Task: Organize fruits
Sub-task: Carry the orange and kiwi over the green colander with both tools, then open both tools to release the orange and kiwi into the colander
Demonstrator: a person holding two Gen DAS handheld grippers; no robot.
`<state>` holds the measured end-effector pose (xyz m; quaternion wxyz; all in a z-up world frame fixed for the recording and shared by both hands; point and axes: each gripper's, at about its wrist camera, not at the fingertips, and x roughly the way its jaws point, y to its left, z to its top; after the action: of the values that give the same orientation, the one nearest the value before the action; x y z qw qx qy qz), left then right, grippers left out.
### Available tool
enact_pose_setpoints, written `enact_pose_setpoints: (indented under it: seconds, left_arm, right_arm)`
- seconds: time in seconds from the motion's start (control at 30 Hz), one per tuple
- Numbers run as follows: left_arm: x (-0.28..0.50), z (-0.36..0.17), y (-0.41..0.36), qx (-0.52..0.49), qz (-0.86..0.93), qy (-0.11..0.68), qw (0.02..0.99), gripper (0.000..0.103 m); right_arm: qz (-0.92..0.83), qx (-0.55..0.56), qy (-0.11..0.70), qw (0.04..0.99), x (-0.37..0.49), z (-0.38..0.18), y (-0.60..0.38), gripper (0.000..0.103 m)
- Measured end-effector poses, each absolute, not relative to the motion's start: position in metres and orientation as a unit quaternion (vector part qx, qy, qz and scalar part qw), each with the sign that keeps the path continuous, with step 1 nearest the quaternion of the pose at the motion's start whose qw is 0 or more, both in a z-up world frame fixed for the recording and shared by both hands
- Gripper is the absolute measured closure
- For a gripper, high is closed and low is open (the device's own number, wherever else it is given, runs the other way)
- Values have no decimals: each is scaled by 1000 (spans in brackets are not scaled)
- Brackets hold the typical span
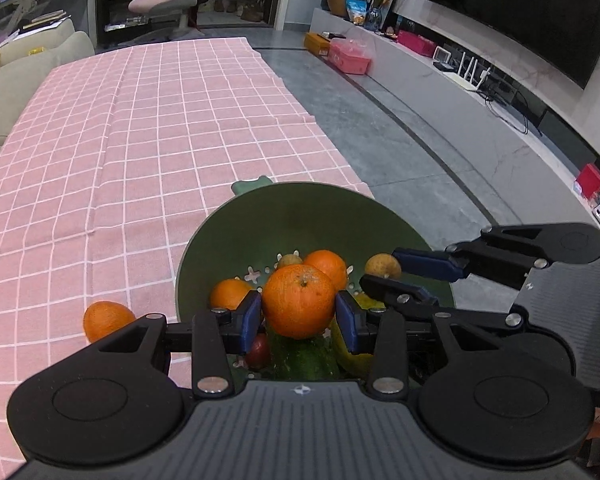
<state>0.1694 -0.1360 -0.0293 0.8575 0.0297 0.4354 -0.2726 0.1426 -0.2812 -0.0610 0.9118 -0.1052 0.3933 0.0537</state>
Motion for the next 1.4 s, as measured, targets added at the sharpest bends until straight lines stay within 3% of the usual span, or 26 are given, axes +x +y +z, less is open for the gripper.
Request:
enact_pose_setpoints:
  seconds: [0.67,0.73,0.8,0.87,1.0,1.4]
  left_arm:
    - [170,-31,-136,19,-276,432,858,54]
    - [169,-29,-135,19,-278,428,860,49]
    - [167,-26,-133,19,-280,424,861,47]
    - [164,-22,-132,23,-277,419,864,46]
    - [159,-11,-127,25,-267,409,872,43]
    - [132,29,-94,38,-217,364,905,42]
  right_arm:
    - [70,-98,409,904,149,-74,-281,81]
    - [66,-99,409,905,148,-72,-281,77]
    - [64,-99,407,906,147,-70,-280,65]
    - [63,-99,402,908,145,-67,-280,64]
    - [57,-100,394,912,138,-61,-279,52]
    - [38,-76,346,935,107,-24,-264,35]
